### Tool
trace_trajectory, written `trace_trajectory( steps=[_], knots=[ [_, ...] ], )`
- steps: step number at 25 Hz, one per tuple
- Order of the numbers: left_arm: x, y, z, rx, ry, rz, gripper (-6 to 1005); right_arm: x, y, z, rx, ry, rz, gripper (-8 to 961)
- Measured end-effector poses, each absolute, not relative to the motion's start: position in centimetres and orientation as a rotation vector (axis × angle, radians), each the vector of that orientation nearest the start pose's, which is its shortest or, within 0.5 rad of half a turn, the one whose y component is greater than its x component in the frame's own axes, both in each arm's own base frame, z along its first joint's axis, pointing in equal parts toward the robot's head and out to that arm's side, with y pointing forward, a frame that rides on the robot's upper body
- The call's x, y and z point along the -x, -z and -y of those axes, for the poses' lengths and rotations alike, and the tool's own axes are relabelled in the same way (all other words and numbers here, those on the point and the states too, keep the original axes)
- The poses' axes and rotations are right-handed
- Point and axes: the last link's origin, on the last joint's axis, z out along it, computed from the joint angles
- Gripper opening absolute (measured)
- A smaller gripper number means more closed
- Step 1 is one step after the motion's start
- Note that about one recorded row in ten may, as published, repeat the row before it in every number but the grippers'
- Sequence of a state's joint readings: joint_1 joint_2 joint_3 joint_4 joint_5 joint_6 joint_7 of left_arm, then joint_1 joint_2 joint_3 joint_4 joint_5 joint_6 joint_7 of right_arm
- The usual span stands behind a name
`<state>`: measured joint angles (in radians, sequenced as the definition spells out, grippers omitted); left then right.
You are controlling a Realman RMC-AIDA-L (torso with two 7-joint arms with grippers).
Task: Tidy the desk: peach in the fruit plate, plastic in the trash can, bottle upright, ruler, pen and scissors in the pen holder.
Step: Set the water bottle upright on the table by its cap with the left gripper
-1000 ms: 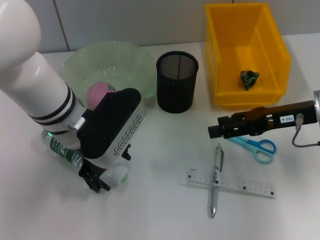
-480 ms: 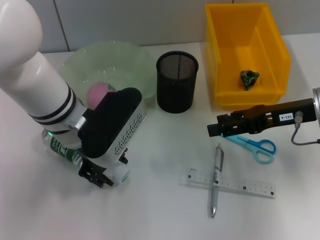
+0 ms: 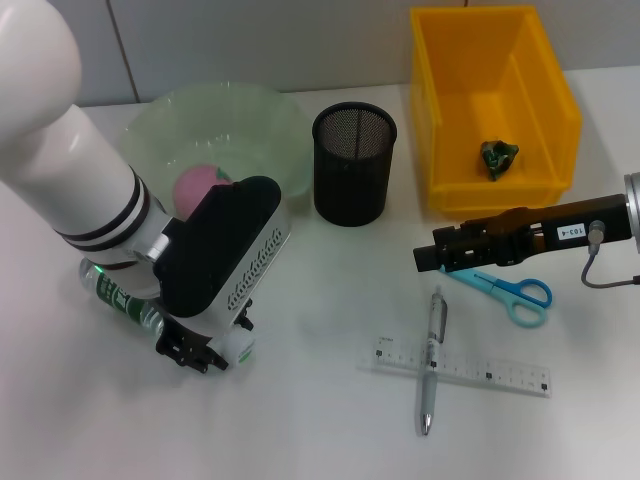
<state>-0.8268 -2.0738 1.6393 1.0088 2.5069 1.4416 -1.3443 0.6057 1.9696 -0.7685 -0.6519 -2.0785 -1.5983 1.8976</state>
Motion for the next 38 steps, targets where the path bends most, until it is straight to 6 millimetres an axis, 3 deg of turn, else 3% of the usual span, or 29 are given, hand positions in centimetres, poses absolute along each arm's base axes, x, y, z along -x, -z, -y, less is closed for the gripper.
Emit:
trace_trajectory(
  steps=[10,19,38],
  knots=[
    [15.7,6.7,-36.0,2.992,-0.819,-1.048,452,-25.8,-2.6,-34.9,2.740,-0.538,-1.205,801],
    [14.8,4.3,-36.2,3.063,-0.646,-0.869,452,-25.4,-2.6,-35.2,2.751,-0.540,-1.190,801],
    [14.4,1.5,-37.4,3.079,-0.434,-0.562,451,-24.8,-2.7,-35.6,2.767,-0.538,-1.168,800]
  ],
)
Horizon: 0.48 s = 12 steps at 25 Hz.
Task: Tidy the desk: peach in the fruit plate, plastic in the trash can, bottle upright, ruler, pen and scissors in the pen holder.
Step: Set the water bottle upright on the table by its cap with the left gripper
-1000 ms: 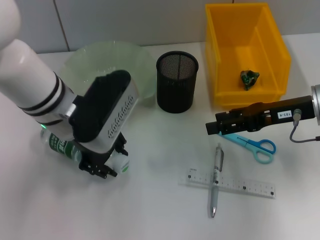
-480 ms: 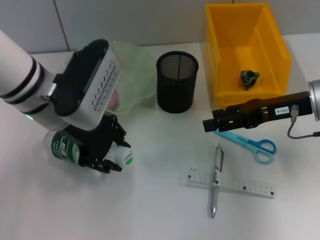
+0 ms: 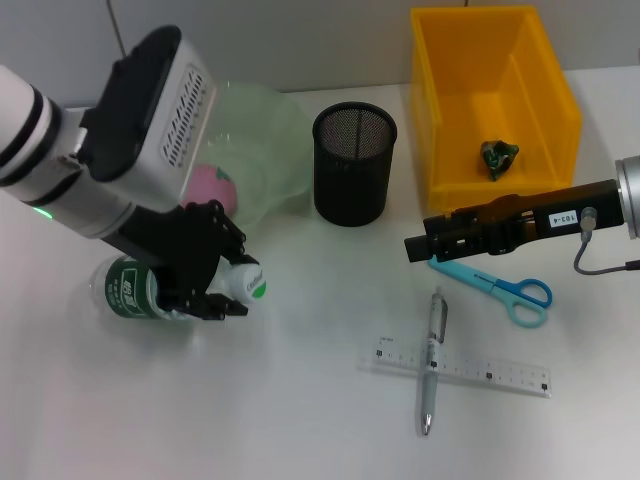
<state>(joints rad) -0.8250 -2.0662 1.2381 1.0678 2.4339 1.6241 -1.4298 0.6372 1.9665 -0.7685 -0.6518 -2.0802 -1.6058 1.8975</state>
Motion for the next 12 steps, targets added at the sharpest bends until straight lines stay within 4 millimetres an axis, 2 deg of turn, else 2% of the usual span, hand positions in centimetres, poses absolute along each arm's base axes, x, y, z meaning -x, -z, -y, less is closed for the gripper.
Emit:
trace_trajectory(
  steps=[5,7,11,12],
  knots=[
    [14.3,1.0,-37.6,3.075,-0.390,-0.512,450,-24.8,-2.7,-35.6,2.773,-0.527,-1.165,800],
    [14.1,0.3,-37.8,3.077,-0.302,-0.429,450,-24.7,-2.7,-35.6,2.777,-0.525,-1.162,800],
    [14.1,0.1,-37.9,3.073,-0.286,-0.402,450,-24.6,-2.6,-35.6,2.783,-0.523,-1.153,800],
    [14.3,-0.4,-38.1,3.068,-0.243,-0.322,450,-24.6,-2.6,-35.6,2.784,-0.523,-1.151,800]
  ],
)
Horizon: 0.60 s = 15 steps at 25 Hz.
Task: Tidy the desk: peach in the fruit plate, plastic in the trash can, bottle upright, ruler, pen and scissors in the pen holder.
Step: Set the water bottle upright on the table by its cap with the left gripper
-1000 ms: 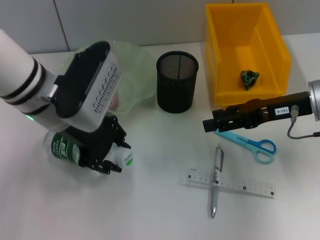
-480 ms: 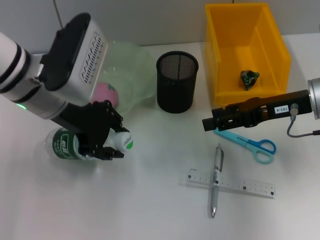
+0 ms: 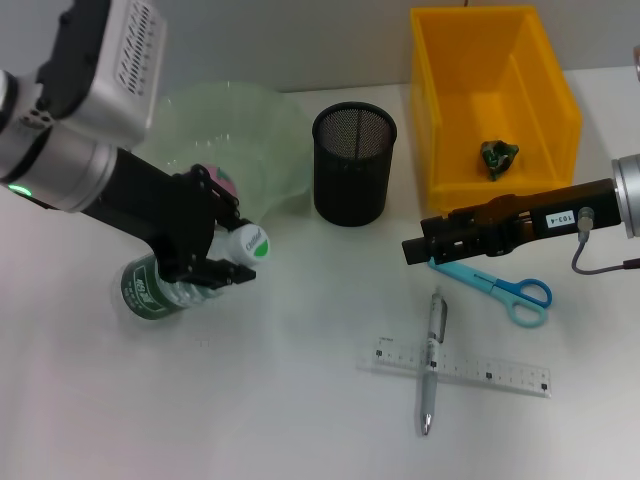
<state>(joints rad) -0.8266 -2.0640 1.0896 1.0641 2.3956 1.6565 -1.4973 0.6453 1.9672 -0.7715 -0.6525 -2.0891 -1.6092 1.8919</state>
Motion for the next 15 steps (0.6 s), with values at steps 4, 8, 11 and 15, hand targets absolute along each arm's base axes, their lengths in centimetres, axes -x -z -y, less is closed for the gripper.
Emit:
trace_trajectory(
  steps=[4,8,11,15],
  knots=[
    [14.5,-1.3,-38.4,3.056,-0.176,-0.213,450,-24.6,-2.7,-35.7,2.788,-0.516,-1.143,800],
    [14.8,-2.3,-38.6,3.038,-0.102,-0.118,450,-24.5,-2.5,-35.6,2.799,-0.500,-1.138,801],
    [14.9,-3.1,-38.7,3.018,-0.031,-0.061,449,-24.5,-2.5,-35.6,2.804,-0.495,-1.133,801],
    [15.5,-4.1,-38.7,2.988,0.053,0.009,449,-24.5,-2.8,-35.8,2.802,-0.488,-1.123,801]
  ],
)
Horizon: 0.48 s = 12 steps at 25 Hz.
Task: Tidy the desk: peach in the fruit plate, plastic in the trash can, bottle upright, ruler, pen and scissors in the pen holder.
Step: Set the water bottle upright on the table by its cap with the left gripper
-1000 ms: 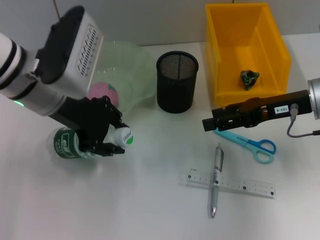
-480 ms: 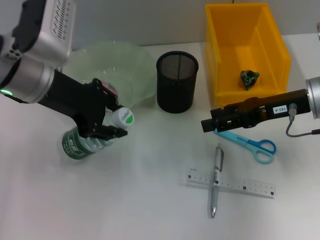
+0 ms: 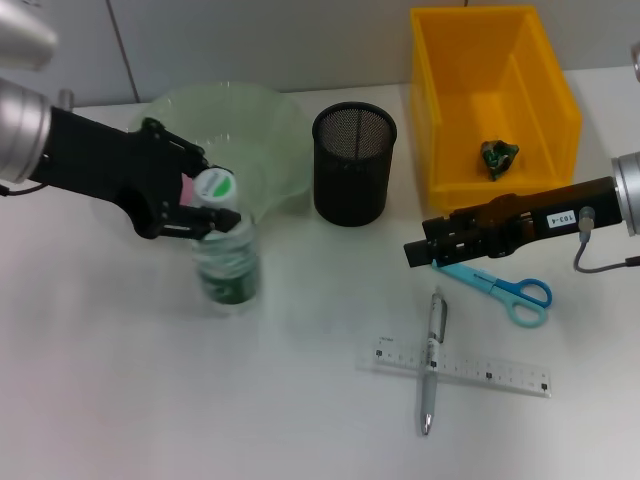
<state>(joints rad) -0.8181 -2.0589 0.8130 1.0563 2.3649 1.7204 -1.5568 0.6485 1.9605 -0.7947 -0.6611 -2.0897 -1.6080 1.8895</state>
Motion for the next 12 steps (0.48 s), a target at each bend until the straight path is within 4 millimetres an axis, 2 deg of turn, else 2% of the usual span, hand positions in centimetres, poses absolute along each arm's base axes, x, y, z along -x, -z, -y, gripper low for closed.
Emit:
trace_trajectory(
  steps=[12],
  knots=[
    [17.2,-5.5,-38.0,2.938,0.215,0.204,449,-24.4,-2.8,-35.8,2.819,-0.465,-1.119,800]
  ],
)
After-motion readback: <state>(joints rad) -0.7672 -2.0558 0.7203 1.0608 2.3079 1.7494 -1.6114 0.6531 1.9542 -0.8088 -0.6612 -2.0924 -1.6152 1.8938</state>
